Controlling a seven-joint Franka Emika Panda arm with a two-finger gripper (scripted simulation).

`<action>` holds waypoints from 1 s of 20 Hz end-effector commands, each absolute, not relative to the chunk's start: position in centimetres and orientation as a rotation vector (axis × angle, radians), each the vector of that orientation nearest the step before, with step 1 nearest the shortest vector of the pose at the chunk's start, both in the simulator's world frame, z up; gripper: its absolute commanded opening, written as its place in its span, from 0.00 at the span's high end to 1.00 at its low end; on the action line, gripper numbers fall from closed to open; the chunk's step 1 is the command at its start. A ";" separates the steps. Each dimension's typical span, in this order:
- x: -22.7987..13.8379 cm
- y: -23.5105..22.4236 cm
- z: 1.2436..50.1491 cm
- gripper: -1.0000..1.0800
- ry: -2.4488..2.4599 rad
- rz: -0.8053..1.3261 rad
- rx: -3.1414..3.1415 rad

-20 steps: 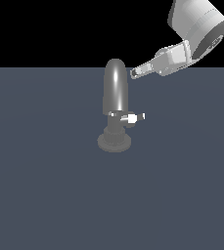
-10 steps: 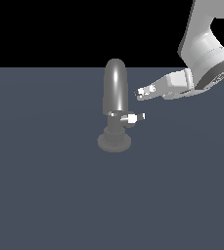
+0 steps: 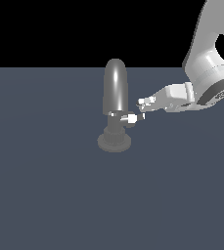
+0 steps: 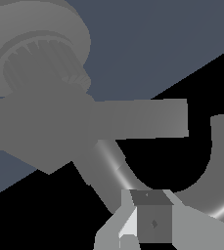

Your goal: Turn on the faucet by rotating a designated handle.

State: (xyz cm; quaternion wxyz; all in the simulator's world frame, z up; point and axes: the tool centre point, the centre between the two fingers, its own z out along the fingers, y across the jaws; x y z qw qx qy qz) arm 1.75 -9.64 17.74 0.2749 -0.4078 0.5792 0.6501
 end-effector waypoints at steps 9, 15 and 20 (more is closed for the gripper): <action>0.8 -9.8 16.8 1.00 1.559 1.749 -1.087; -1.1 -10.2 15.1 1.00 1.559 1.749 -1.087; -2.4 -10.5 13.9 1.00 1.558 1.750 -1.086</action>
